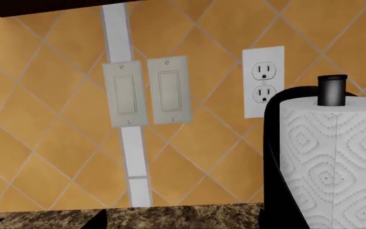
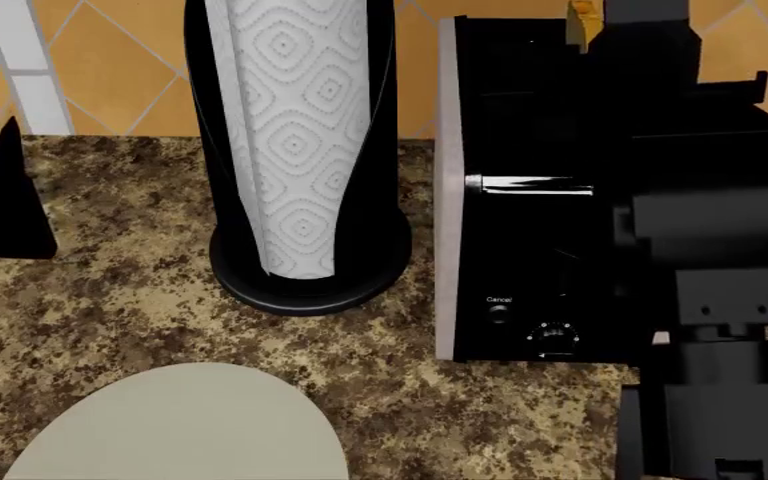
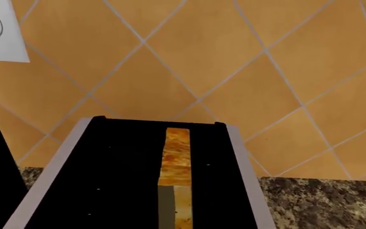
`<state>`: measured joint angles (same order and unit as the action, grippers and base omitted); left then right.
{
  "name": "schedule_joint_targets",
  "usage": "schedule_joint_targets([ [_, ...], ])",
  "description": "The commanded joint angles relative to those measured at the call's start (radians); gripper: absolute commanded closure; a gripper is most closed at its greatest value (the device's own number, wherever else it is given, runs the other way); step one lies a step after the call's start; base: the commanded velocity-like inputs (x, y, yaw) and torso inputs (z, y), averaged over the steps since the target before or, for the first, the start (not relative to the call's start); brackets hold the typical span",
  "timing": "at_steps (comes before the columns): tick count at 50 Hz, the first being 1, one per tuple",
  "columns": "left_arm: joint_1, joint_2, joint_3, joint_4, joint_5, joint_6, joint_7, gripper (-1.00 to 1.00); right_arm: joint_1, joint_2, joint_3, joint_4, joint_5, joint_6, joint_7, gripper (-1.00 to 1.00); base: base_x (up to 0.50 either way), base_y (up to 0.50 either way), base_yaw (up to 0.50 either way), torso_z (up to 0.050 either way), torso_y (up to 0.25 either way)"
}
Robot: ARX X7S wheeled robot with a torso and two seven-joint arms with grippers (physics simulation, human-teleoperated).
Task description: Place the toasted item on a plate.
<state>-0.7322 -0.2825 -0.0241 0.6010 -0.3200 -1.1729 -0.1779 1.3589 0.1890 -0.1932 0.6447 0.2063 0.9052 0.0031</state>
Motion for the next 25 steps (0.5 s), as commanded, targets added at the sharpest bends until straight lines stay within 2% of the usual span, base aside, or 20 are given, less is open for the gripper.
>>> schedule_joint_targets([
  [1, 0.006, 0.002, -0.007, -0.003, -0.008, 0.007, -0.001, -1.00, -0.014, 0.008, 0.000, -0.104, 0.031, 0.073, -0.001, 1.00, 0.00, 0.00, 0.00, 0.000, 0.000],
  [4, 0.014, 0.004, -0.003, -0.019, -0.006, 0.023, 0.001, -1.00, -0.016, 0.020, 0.006, -0.240, 0.046, 0.161, 0.014, 1.00, 0.00, 0.00, 0.00, 0.000, 0.000],
  [17, 0.018, 0.006, -0.011, -0.005, -0.019, 0.023, 0.000, -1.00, 0.021, 0.029, 0.029, -0.436, 0.088, 0.314, 0.030, 1.00, 0.00, 0.00, 0.00, 0.000, 0.000],
  [25, 0.022, 0.004, -0.017, -0.005, -0.023, 0.026, -0.002, -1.00, 0.011, 0.033, 0.095, -0.597, 0.140, 0.444, 0.047, 1.00, 0.00, 0.00, 0.00, 0.000, 0.000],
])
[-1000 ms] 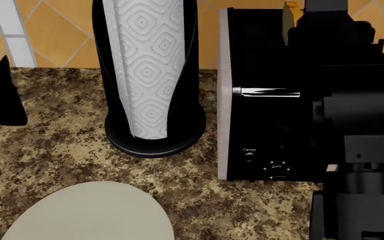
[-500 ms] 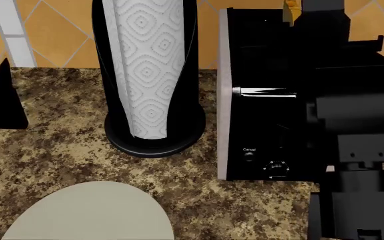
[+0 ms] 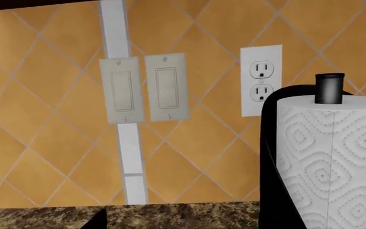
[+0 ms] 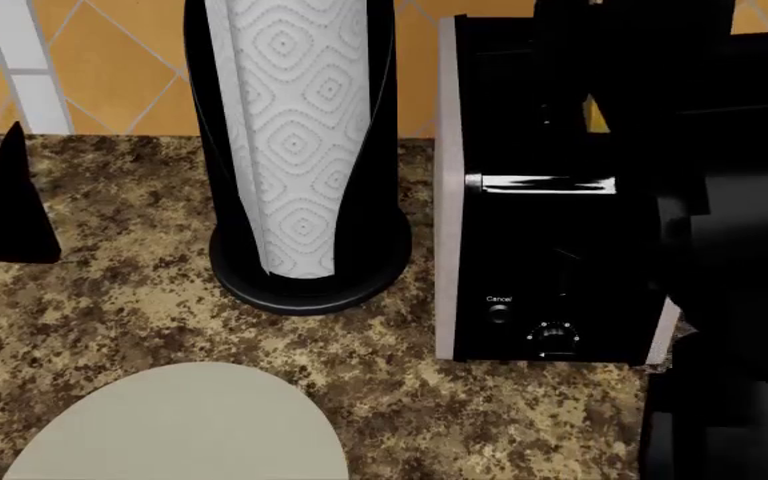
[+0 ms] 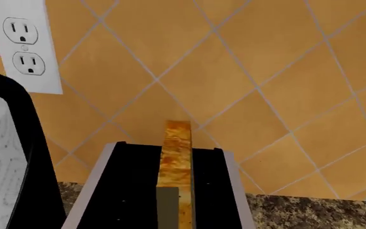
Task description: Place the toasted item on a plate.
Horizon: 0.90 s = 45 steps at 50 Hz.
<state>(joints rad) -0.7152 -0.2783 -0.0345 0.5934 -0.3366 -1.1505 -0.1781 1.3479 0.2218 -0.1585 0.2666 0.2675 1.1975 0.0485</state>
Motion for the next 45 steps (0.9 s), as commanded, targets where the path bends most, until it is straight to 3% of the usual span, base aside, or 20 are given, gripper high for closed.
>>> schedule_joint_targets([
  [1, 0.005, -0.001, -0.006, 0.004, -0.008, 0.003, -0.002, -1.00, 0.020, 0.001, 0.064, -0.242, 0.083, 0.169, 0.005, 1.00, 0.00, 0.00, 0.00, 0.000, 0.000],
  [12, 0.004, 0.000, -0.011, 0.020, -0.017, -0.013, -0.010, -1.00, 0.056, 0.006, 0.070, -0.343, 0.111, 0.252, 0.016, 1.00, 0.00, 0.00, 0.00, 0.000, 0.002],
  [19, 0.008, 0.000, -0.011, 0.010, -0.018, -0.001, -0.010, -1.00, 0.041, -0.027, 0.160, -0.454, 0.171, 0.370, 0.048, 1.00, 0.00, 0.00, 0.00, 0.000, 0.000],
  [26, 0.015, -0.004, -0.020, 0.017, -0.023, -0.004, -0.012, -1.00, 0.001, 0.072, 0.208, -0.500, 0.807, 0.371, 0.515, 1.00, 0.00, 0.00, 0.00, 0.000, 0.000],
  [32, 0.009, -0.004, -0.022, 0.030, -0.029, -0.019, -0.018, -1.00, 0.034, 0.121, 0.216, -0.514, 1.184, 0.367, 0.798, 1.00, 0.00, 0.00, 0.00, 0.000, 0.000],
  [37, 0.004, -0.004, -0.029, 0.035, -0.034, -0.027, -0.021, -1.00, 0.067, 0.157, 0.195, -0.520, 1.443, 0.337, 0.997, 1.00, 0.00, 0.00, 0.00, 0.000, 0.000],
  [45, 0.007, -0.004, -0.023, 0.036, -0.036, -0.024, -0.024, -1.00, 0.098, 0.204, 0.124, -0.530, 1.685, 0.241, 1.178, 1.00, 0.00, 0.00, 0.00, 0.000, 0.000],
])
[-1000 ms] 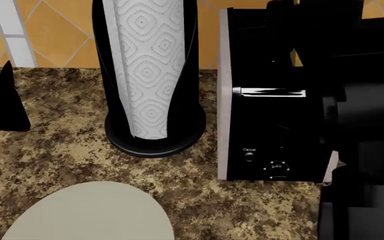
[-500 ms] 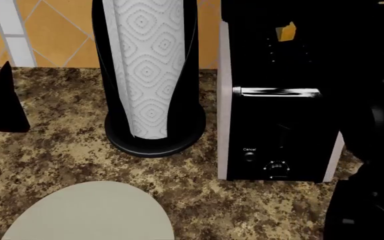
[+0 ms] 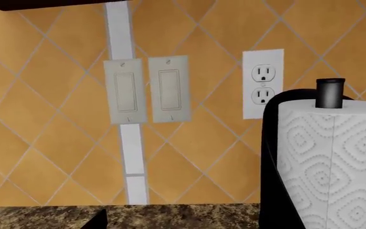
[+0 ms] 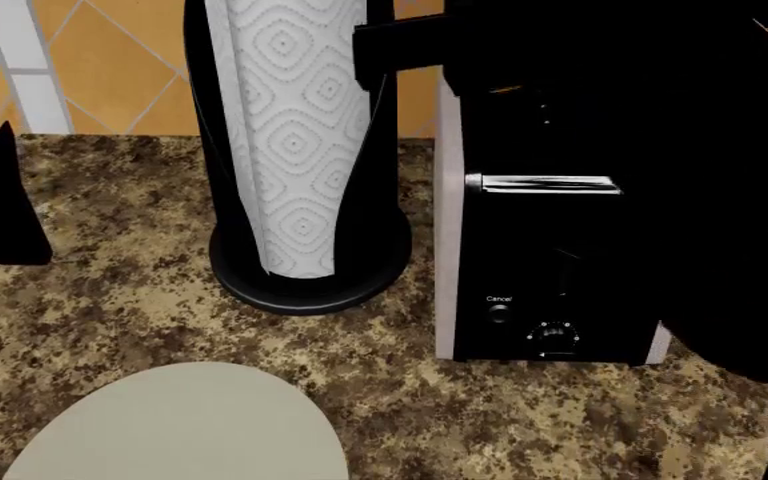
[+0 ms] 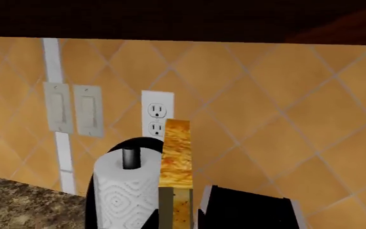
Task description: Place the toasted item on a plate.
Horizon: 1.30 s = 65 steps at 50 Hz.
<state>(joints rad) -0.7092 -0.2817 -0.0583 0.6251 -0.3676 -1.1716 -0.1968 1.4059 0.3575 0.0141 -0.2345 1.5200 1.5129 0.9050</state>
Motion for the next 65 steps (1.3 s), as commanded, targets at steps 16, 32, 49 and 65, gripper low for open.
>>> schedule_joint_targets([
  [16, 0.006, -0.004, -0.007, 0.016, -0.016, -0.008, -0.011, -1.00, 0.101, 0.125, -0.158, -0.164, 0.717, -0.243, 0.487, 1.00, 0.00, 0.00, 0.00, 0.000, 0.000],
  [32, 0.007, -0.004, -0.004, 0.011, -0.022, -0.004, -0.017, -1.00, 0.129, 0.163, -0.222, -0.338, 0.892, -0.406, 0.578, 1.00, 0.00, 0.00, 0.00, 0.000, 0.000],
  [49, 0.021, -0.012, -0.010, 0.002, -0.024, 0.012, -0.020, -1.00, 0.152, 0.220, -0.303, -0.557, 1.000, -0.617, 0.630, 1.00, 0.00, 0.00, 0.00, 0.000, 0.000],
  [65, 0.009, -0.082, -0.066, -0.011, 0.049, 0.037, -0.088, -1.00, 0.018, 0.233, -0.359, -0.725, 0.980, -0.724, 0.604, 1.00, 0.00, 0.00, 0.00, 0.000, 0.000],
])
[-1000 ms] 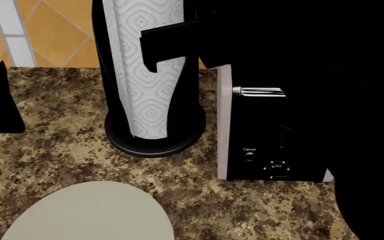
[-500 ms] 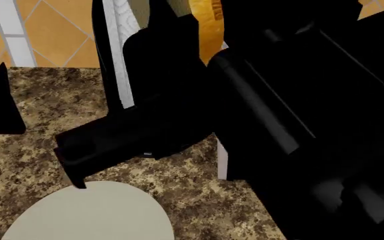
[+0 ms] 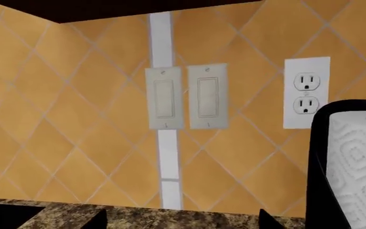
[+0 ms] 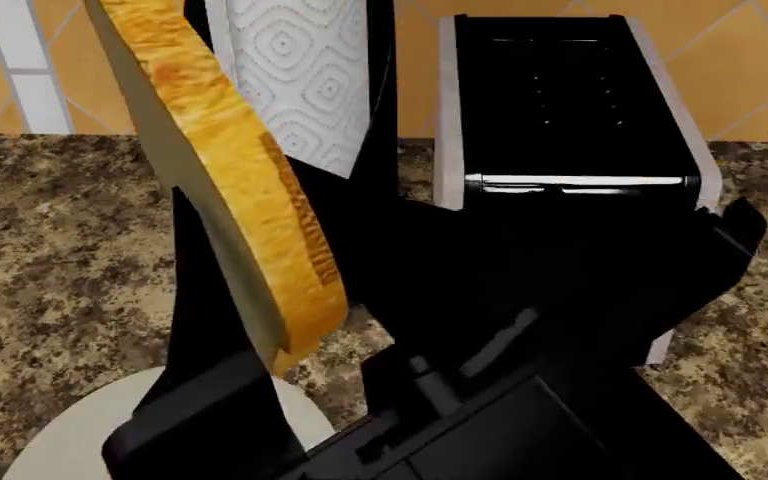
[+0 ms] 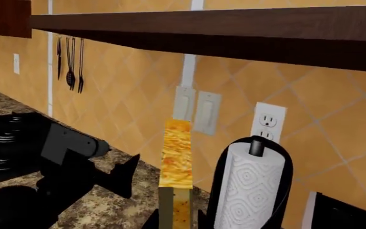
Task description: Place the toasted item on a plate.
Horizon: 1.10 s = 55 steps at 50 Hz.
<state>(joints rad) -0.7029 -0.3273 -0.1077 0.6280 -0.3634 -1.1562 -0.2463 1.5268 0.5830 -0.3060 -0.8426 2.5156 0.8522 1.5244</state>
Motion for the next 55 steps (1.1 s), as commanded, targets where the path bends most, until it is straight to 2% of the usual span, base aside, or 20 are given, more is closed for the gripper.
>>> schedule_joint_targets([
  [1, 0.002, -0.036, -0.015, -0.019, 0.045, 0.023, -0.039, -1.00, -0.114, 0.006, -0.041, -0.121, -0.021, -0.064, -0.020, 1.00, 0.00, 0.00, 0.00, 0.000, 0.000],
  [3, -0.007, -0.034, -0.011, -0.023, 0.046, 0.017, -0.043, -1.00, -0.165, -0.012, -0.053, -0.139, -0.047, -0.061, -0.032, 1.00, 0.00, 0.00, 0.00, 0.000, 0.000],
  [11, -0.008, -0.033, -0.006, -0.025, 0.046, 0.015, -0.049, -1.00, -0.201, -0.058, -0.100, -0.179, -0.071, -0.077, -0.032, 1.00, 0.00, 0.00, 0.00, 0.000, 0.000],
  [22, -0.014, -0.035, -0.008, -0.022, 0.045, 0.006, -0.057, -1.00, -0.234, -0.063, -0.117, -0.170, -0.079, -0.064, -0.060, 1.00, 0.00, 0.00, 0.00, 0.000, 0.000],
  [40, -0.001, -0.036, -0.002, -0.038, 0.045, 0.031, -0.057, -1.00, -0.404, -0.122, -0.146, -0.102, -0.264, 0.066, -0.202, 1.00, 0.00, 0.00, 0.00, 0.000, 0.000],
  [55, 0.015, -0.036, 0.002, -0.064, 0.044, 0.064, -0.051, -1.00, -0.459, -0.158, -0.155, -0.062, -0.362, 0.128, -0.289, 1.00, 0.00, 0.00, 0.00, 0.000, 0.000],
])
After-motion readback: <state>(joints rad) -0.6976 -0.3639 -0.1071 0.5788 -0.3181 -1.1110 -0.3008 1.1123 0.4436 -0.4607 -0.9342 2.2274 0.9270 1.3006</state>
